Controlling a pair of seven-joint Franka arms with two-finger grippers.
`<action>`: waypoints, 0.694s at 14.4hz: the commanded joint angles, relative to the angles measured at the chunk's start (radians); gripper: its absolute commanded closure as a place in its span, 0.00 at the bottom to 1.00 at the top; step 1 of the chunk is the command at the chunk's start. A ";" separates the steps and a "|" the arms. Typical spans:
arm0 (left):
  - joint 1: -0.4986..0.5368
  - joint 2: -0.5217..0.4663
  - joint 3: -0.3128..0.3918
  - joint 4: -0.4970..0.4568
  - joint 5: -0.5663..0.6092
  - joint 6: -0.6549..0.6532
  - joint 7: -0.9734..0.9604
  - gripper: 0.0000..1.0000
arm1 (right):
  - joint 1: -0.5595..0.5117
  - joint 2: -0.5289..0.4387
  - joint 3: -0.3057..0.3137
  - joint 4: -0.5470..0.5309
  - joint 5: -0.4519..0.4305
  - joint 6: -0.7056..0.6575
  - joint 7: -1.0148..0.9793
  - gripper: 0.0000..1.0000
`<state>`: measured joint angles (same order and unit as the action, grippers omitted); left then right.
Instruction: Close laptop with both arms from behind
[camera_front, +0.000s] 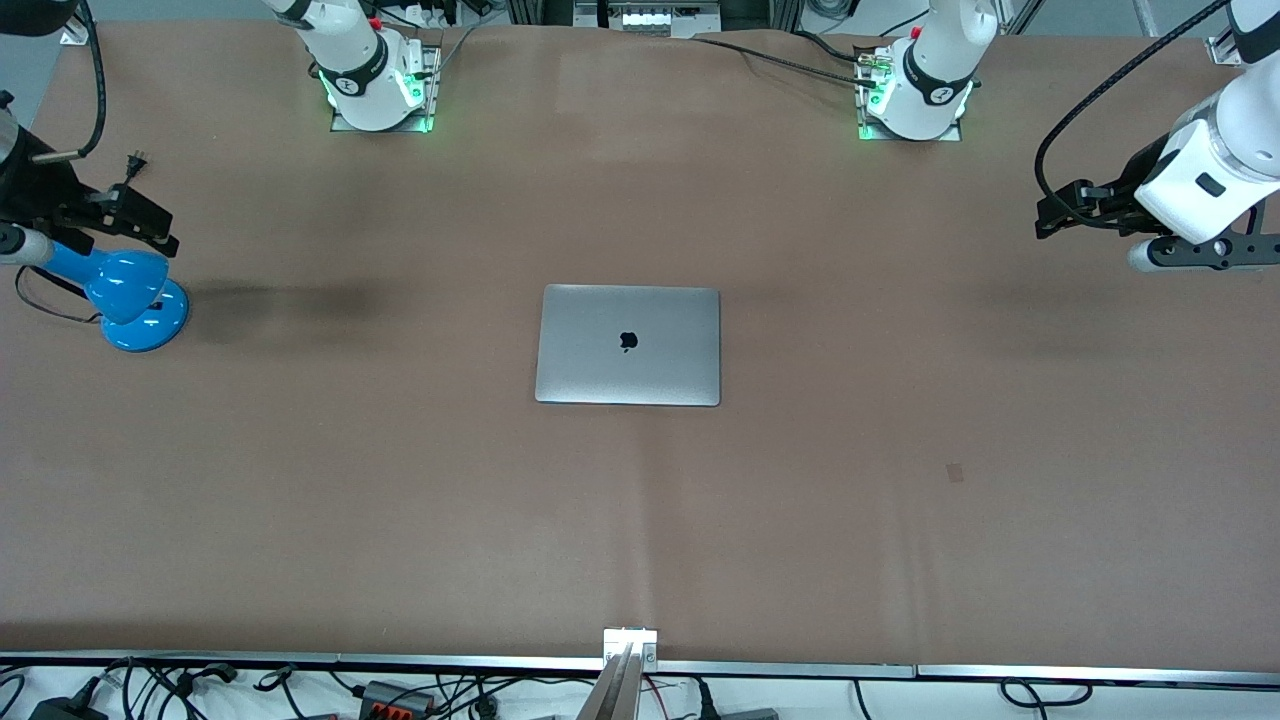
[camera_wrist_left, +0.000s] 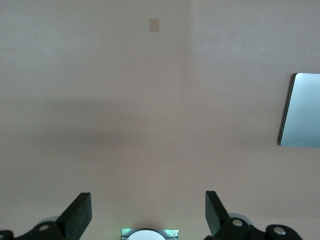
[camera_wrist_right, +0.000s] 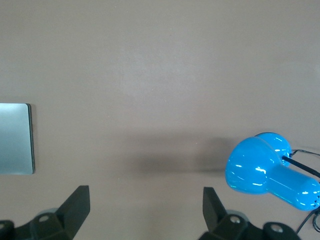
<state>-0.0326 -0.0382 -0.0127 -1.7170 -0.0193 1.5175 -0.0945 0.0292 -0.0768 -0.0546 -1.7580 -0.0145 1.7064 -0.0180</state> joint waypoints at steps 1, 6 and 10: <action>-0.004 0.021 0.004 0.042 -0.002 -0.008 0.009 0.00 | -0.015 -0.018 0.016 -0.023 -0.010 -0.001 -0.016 0.00; -0.003 0.014 0.014 0.045 -0.017 -0.013 0.010 0.00 | -0.019 -0.024 0.010 -0.023 -0.008 -0.007 -0.014 0.00; -0.003 0.012 0.016 0.045 -0.048 -0.031 0.009 0.00 | -0.019 -0.026 0.010 -0.023 -0.008 -0.024 -0.013 0.00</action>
<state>-0.0326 -0.0306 -0.0051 -1.6939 -0.0433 1.5104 -0.0944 0.0259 -0.0774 -0.0549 -1.7622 -0.0145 1.6952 -0.0180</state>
